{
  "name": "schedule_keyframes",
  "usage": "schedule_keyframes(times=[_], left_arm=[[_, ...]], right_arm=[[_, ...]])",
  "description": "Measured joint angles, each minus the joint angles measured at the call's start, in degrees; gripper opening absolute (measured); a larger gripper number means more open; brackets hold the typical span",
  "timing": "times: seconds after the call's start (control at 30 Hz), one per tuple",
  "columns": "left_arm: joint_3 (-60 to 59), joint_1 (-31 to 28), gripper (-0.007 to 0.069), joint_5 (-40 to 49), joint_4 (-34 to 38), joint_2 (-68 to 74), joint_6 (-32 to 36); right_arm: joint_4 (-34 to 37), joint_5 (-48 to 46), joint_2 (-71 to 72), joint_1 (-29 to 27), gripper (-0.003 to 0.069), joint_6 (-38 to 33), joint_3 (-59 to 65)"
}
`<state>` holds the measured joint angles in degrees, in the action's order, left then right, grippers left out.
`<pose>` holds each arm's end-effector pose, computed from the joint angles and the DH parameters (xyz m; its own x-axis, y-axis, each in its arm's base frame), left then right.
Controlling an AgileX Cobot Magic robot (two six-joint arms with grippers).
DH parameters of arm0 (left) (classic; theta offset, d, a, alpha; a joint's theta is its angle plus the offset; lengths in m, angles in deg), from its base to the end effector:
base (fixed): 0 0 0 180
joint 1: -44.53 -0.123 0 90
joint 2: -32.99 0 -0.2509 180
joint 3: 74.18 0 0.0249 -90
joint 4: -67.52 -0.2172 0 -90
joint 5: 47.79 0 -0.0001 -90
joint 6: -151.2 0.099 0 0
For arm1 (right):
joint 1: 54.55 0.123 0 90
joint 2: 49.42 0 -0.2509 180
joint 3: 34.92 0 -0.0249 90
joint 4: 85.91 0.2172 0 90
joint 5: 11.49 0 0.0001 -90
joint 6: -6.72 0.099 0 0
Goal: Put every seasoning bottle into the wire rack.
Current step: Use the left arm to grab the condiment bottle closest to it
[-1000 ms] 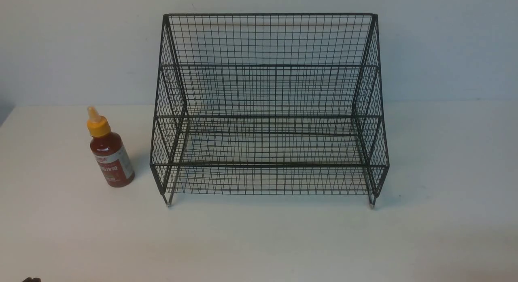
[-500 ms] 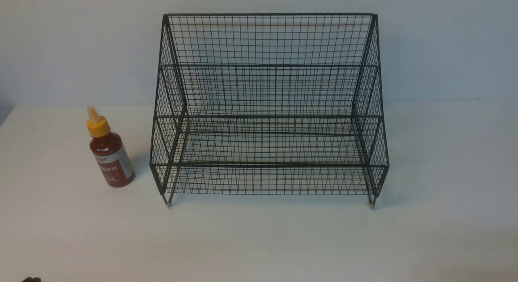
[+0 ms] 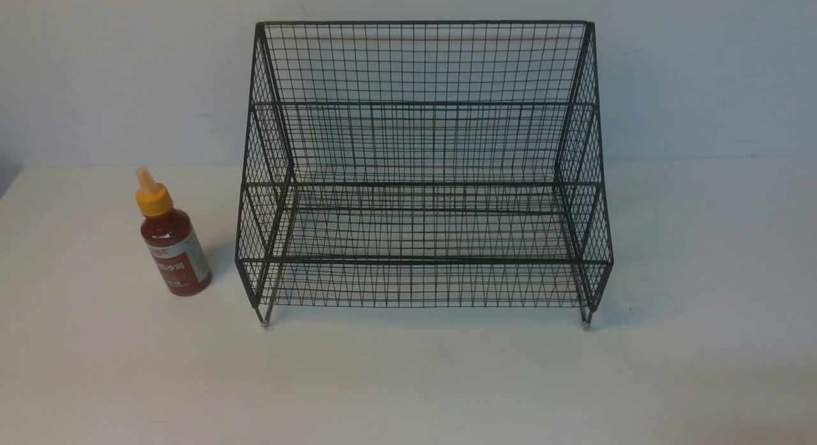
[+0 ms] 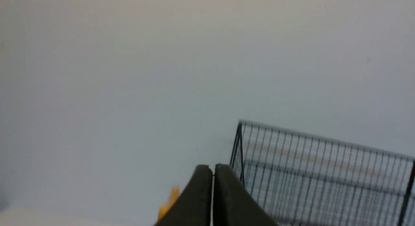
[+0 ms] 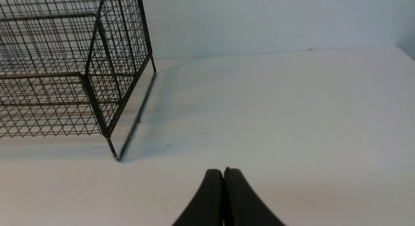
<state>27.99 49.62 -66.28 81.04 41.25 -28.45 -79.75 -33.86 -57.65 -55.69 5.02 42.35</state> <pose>0.0587 0.0021 0.2355 0.3587 -0.2486 -0.8997 0.1000 0.9686 -0.2277 0.0605 0.0028 0.1705 -0.3054 0.0758 -0.9492 0.0023 0.9969 0.0789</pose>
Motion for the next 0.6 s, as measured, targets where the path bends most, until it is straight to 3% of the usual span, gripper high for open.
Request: schedule_keyframes(times=[0.33,0.6], left_arm=[[2.56,0.0,0.0,-3.17,-3.81,15.75,0.43],[8.31,0.0,0.011,-10.71,-3.94,38.14,0.61]], right_arm=[[0.0,0.0,0.0,0.0,-0.0013,0.0,0.0],[0.0,0.0,0.0,0.0,-0.0013,0.0,0.0]])
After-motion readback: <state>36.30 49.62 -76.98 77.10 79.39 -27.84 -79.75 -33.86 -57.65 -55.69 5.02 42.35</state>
